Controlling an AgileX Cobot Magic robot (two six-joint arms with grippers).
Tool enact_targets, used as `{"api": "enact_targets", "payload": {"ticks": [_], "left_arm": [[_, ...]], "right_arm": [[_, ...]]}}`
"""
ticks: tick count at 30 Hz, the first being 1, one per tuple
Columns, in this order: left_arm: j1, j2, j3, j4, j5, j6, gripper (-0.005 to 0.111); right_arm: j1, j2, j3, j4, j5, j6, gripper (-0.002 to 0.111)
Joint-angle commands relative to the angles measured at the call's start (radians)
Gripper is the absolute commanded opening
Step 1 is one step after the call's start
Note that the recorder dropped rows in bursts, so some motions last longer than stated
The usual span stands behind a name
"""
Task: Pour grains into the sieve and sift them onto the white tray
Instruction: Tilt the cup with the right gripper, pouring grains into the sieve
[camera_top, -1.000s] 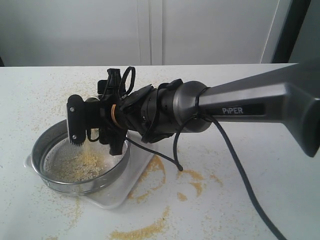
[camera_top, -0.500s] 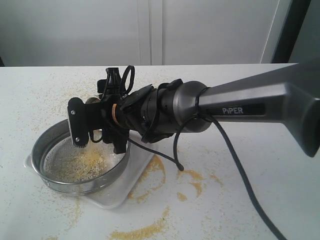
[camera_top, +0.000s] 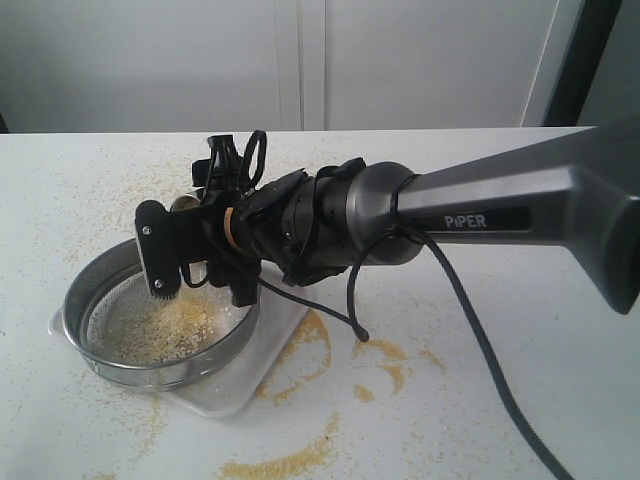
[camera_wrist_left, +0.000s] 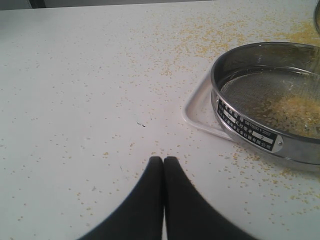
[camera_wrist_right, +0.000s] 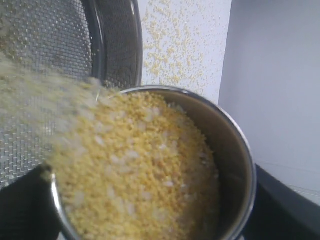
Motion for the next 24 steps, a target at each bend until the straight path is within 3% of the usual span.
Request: {"api": "enact_targets", "payload": {"ticks": [1, 24], "left_arm": [[0.0, -0.003, 0.003, -0.003, -0.003, -0.005, 0.0], [0.0, -0.003, 0.003, -0.003, -0.003, -0.005, 0.0]], "right_arm": [[0.001, -0.011, -0.011, -0.003, 0.012, -0.039, 0.0], [0.001, -0.011, -0.05, -0.003, 0.023, -0.155, 0.0]]}}
